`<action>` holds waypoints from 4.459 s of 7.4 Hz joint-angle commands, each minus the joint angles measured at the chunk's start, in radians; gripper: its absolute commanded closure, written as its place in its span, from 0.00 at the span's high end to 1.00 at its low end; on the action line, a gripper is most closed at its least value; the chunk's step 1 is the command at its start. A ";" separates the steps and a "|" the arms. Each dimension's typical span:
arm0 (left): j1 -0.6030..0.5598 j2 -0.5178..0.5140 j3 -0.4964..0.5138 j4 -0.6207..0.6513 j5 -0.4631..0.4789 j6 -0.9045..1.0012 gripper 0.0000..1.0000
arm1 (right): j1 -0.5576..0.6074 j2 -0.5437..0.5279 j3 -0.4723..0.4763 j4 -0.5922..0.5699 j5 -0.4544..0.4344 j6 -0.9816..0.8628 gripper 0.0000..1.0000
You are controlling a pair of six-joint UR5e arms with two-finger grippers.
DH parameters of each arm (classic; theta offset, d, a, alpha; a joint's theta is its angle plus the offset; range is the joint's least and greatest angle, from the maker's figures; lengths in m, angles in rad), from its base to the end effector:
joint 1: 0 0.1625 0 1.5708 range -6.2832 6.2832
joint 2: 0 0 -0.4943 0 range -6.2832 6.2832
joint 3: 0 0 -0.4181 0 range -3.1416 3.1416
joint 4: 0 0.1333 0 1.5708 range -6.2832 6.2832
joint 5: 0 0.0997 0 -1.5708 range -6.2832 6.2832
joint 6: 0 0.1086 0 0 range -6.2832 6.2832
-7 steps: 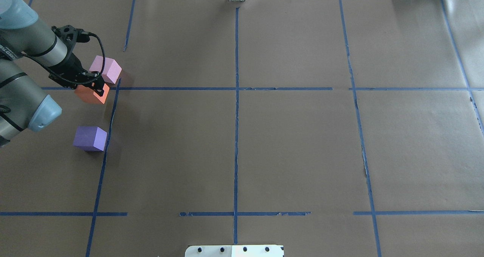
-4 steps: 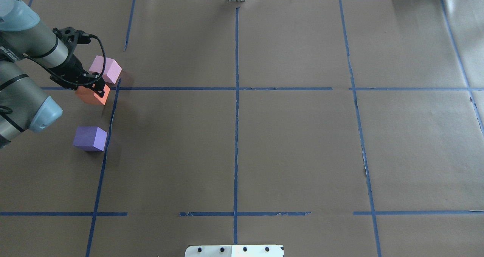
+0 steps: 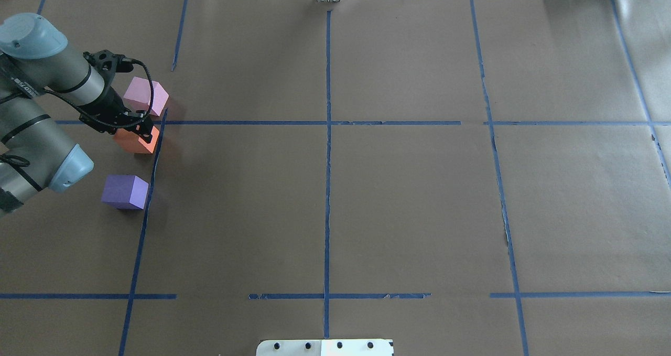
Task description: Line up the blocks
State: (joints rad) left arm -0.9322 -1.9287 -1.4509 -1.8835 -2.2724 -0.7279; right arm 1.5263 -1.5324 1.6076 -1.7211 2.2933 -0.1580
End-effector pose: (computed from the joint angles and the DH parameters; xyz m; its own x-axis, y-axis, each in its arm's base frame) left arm 0.3712 -0.6060 0.5454 0.6455 0.0872 -0.7588 -0.1051 0.9941 0.0248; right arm 0.0379 -0.5314 0.7137 0.7353 -0.1407 0.6630 0.1621 0.9863 0.0297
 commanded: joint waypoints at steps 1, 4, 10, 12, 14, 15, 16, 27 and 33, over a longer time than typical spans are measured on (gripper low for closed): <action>0.003 -0.001 0.003 -0.005 -0.001 -0.016 0.53 | 0.000 0.000 0.000 0.000 0.000 0.000 1.00; 0.003 0.000 0.003 -0.005 -0.001 -0.016 1.00 | 0.000 0.000 0.000 0.000 0.000 0.000 1.00; 0.003 0.004 0.000 -0.005 0.001 -0.001 1.00 | 0.000 0.000 0.000 0.000 0.000 0.000 1.00; 0.003 0.007 -0.002 -0.006 0.002 0.001 1.00 | 0.000 0.000 0.000 0.000 0.000 0.000 1.00; -0.008 0.002 -0.014 -0.002 -0.007 -0.002 1.00 | 0.000 0.000 0.000 0.000 0.000 0.000 1.00; -0.019 0.000 -0.035 0.007 -0.006 -0.002 1.00 | 0.000 0.000 0.000 0.000 0.000 0.000 1.00; -0.046 0.000 -0.057 0.012 -0.006 -0.002 1.00 | 0.000 0.000 0.000 0.000 0.000 0.000 1.00; -0.632 0.308 -0.261 0.451 -0.006 1.011 1.00 | 0.000 0.000 0.000 0.000 0.000 0.000 1.00; -0.692 0.359 -0.197 0.425 -0.010 0.891 1.00 | 0.000 0.000 0.000 0.000 0.000 0.000 1.00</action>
State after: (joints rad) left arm -1.6225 -1.5673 -1.6493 -1.4573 -2.2814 0.2370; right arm 1.5263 -1.5324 1.6076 -1.7211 2.2933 -0.1580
